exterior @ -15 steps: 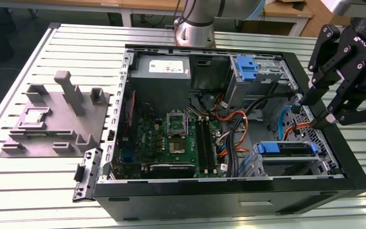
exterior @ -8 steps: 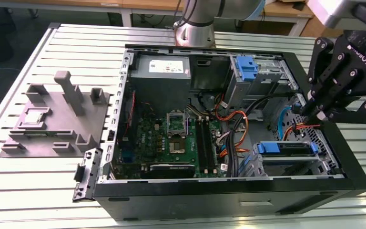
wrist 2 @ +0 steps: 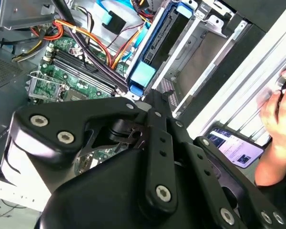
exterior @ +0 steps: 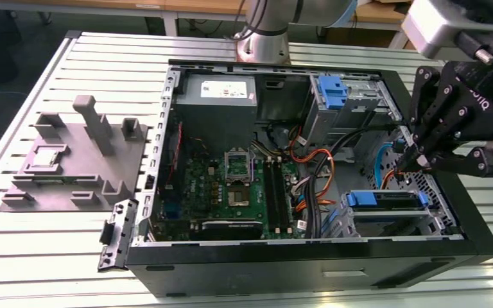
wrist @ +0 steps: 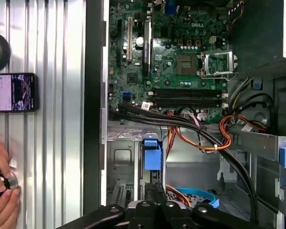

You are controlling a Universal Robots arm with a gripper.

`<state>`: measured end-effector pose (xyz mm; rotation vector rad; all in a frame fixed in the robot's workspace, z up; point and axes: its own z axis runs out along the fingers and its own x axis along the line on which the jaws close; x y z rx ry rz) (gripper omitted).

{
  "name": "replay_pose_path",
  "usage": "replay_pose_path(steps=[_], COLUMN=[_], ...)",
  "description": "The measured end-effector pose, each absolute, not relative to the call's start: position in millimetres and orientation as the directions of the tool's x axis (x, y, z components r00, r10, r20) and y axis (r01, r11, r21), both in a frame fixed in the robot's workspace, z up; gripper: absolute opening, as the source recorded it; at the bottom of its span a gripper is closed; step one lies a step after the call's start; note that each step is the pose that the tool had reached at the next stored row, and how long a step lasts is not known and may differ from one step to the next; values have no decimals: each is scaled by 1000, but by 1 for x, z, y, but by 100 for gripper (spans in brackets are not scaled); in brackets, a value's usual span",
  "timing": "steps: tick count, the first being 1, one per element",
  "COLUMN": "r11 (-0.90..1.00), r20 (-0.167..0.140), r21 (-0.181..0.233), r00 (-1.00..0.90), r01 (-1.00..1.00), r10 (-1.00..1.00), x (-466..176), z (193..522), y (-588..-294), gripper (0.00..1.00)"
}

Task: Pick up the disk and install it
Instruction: 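Insert the disk into the insertion slot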

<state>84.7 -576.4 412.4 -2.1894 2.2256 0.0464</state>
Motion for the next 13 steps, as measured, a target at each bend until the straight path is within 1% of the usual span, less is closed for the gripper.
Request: replay_pose_path(steps=[13], r11=[49], r20=[-35], r21=[8], r00=[-49], r01=[-999], r10=[-998], x=[78], z=[385], y=[-574], gripper=[10])
